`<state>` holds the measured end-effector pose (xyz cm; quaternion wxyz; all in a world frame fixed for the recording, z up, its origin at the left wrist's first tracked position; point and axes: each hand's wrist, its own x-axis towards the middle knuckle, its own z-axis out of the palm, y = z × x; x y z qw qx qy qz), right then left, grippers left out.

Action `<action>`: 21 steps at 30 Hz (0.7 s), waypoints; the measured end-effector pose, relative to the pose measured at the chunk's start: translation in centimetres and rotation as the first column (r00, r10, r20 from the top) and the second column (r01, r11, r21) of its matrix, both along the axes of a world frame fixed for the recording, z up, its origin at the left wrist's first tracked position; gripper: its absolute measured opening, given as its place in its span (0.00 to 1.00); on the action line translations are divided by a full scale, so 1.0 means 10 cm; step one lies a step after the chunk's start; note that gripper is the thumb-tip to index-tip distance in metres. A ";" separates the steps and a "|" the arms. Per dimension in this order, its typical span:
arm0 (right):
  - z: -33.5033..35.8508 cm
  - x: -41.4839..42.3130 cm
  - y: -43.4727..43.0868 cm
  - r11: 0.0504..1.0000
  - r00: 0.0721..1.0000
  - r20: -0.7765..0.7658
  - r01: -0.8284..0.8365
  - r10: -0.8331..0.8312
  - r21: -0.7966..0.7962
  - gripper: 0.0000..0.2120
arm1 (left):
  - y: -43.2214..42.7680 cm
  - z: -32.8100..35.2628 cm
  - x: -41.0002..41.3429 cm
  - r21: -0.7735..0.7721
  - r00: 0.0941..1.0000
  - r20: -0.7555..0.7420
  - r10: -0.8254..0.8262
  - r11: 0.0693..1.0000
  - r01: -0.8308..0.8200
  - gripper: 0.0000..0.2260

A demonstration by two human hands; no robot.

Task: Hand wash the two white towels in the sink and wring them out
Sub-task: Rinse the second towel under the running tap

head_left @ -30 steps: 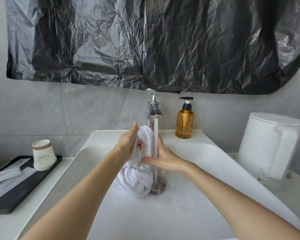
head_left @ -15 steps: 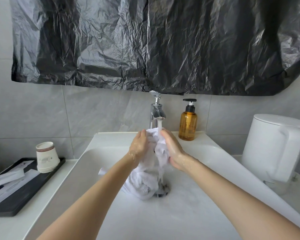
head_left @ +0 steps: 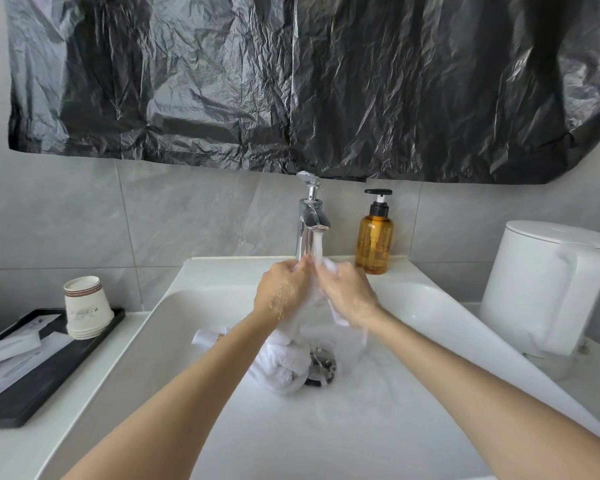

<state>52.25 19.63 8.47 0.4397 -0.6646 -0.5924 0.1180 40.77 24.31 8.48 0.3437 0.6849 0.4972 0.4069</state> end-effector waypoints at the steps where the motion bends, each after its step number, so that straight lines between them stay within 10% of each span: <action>1: 0.04 0.05 -0.04 0.999 0.999 0.033 -0.029 0.030 -0.031 0.23 | 0.01 0.01 -0.01 -0.026 0.999 -0.017 -0.038 0.999 0.037 0.23; 5: 0.04 0.26 0.01 0.986 0.967 0.205 -0.129 0.149 -0.106 0.11 | 0.06 0.02 -0.07 -0.078 0.994 0.065 -0.090 0.992 0.095 0.23; 12: -0.11 0.05 0.02 0.851 0.861 -0.053 -0.508 0.506 -0.136 0.33 | 0.18 0.09 -0.28 -0.342 0.889 0.458 -0.007 0.922 0.183 0.21; 21: 0.02 0.14 0.04 0.985 0.972 -0.167 -0.157 0.166 0.068 0.11 | -0.06 0.19 -0.19 -0.129 0.968 0.152 -0.199 0.967 0.219 0.25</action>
